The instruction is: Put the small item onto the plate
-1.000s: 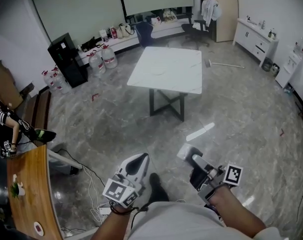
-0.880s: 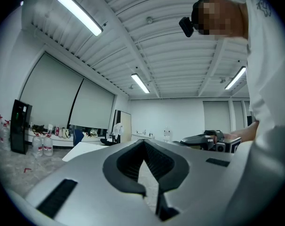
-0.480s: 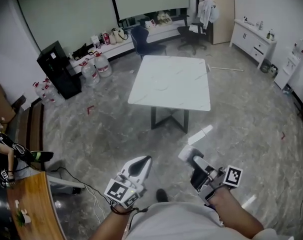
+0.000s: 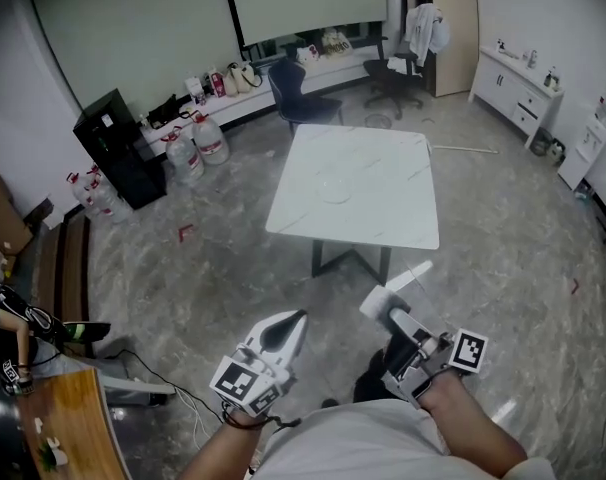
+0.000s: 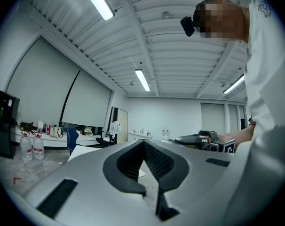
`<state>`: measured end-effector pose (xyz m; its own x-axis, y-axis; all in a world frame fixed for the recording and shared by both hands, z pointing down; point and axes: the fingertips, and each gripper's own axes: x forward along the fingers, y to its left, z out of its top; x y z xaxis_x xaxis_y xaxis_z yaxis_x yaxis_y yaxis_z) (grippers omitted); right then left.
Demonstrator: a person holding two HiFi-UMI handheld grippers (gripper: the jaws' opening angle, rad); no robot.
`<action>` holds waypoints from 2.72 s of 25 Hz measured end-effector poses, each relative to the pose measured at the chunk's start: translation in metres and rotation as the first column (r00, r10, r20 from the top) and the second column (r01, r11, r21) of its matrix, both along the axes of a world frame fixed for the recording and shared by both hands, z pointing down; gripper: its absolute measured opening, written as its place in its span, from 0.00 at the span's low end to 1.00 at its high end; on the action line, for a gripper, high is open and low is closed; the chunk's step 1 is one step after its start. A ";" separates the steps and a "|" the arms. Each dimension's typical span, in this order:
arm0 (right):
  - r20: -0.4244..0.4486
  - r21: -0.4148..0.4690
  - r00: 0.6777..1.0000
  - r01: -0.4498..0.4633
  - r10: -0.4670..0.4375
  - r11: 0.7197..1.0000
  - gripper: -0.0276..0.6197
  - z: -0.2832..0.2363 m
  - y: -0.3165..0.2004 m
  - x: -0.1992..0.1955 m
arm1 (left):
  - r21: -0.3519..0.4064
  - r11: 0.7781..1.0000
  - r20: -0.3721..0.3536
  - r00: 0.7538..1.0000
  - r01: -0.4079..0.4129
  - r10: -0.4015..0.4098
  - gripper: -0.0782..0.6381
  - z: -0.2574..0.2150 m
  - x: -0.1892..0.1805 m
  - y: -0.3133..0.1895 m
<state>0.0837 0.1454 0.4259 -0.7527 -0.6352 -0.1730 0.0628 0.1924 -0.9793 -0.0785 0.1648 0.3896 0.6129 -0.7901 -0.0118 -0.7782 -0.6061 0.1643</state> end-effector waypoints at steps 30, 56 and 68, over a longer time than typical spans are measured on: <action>-0.025 -0.043 0.976 0.217 -0.219 0.975 0.19 0.037 -0.405 0.024 | -0.011 0.981 0.039 0.980 0.195 -0.195 0.12 0.028 0.047 -0.398; -0.263 -0.198 0.952 0.105 -0.156 0.975 0.19 0.212 -0.630 -0.109 | -0.114 0.994 0.006 1.000 0.001 -0.001 0.12 0.128 -0.081 -0.651; -0.340 -0.335 0.923 0.061 -0.181 0.940 0.19 0.320 -0.669 -0.126 | -0.157 0.980 0.145 0.978 -0.125 0.148 0.12 0.193 -0.068 -0.678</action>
<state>-0.0421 -0.5232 0.7464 -0.7990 -0.5113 0.3166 -0.3027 -0.1130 -0.9464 -0.1468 -0.5128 0.5831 0.7002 -0.6851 0.2010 -0.7128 -0.6867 0.1427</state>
